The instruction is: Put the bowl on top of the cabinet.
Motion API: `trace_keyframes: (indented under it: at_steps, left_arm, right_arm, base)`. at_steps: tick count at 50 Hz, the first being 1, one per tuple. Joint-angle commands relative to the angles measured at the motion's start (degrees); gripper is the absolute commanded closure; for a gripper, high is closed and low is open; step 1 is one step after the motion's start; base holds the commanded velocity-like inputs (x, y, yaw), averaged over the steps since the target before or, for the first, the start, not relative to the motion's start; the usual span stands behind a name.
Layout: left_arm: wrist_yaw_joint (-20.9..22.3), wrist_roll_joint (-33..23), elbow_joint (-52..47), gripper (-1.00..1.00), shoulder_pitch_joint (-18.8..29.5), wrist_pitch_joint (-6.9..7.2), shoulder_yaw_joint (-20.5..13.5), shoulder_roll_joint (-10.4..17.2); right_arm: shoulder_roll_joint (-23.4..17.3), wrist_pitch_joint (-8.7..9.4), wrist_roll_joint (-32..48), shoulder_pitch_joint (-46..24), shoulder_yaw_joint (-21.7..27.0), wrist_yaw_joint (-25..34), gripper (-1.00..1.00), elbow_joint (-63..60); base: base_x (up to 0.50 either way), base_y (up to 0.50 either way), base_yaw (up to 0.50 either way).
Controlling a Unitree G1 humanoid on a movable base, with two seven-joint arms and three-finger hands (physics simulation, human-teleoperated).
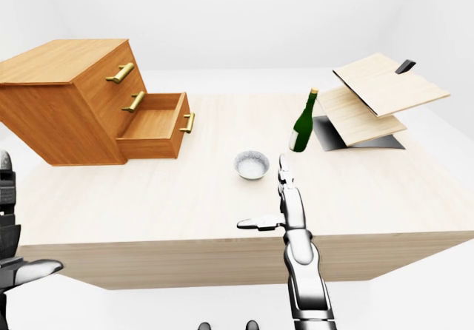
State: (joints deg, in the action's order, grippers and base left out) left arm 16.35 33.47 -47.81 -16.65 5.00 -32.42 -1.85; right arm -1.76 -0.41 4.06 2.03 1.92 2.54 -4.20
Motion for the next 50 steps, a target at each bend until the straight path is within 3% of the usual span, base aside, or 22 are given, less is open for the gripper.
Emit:
trace_keyframes:
  at_steps: [1, 37, 41, 42, 43, 45, 50]
  left_arm:
    - [0.4, -0.24, 2.82, -1.0, 0.39, 0.0, -1.57, -1.9]
    - [0.06, -2.78, 4.75, -1.0, 1.3, 0.0, 0.67, -1.53]
    - [0.23, -2.93, 4.93, -1.0, 1.13, 0.0, 0.99, -1.56]
    - [0.3, -2.84, 4.65, -1.0, 0.92, 0.0, 0.95, -1.65]
    - [0.31, -2.84, 4.63, -1.0, 0.92, 0.0, 0.93, -1.66]
    - [0.36, -2.79, 4.47, -1.0, 0.83, 0.0, 0.86, -1.75]
    - [0.4, -2.78, 3.98, -1.0, 0.69, 0.0, 0.76, -1.93]
  right_arm:
    - [0.31, -3.84, 2.31, -0.63, -0.8, 0.12, -1.0, 4.67]
    - [0.26, -4.4, 0.55, -1.09, -0.11, 0.67, -1.0, 6.03]
    - [0.51, -3.69, -0.87, -1.63, 0.23, 0.39, -1.0, 6.59]
    - [0.7, -1.55, -2.01, -2.16, 0.61, 0.27, -1.0, 7.17]
    - [0.64, -1.42, -2.16, -2.19, 0.56, 0.19, -1.0, 7.2]
    - [0.57, -2.86, -2.93, -2.32, 0.38, 0.65, -1.0, 7.44]
    - [0.43, -3.55, -1.81, -0.19, -0.61, 1.39, -1.0, 4.09]
  base:
    - [0.0, 0.5, 0.0]
    - [0.02, 0.5, 0.0]
    - [0.0, 0.0, 0.0]
    - [0.0, 0.0, 0.0]
    - [0.0, 0.0, 0.0]
    - [0.0, 0.0, 0.0]
    - [0.16, -0.02, 0.0]
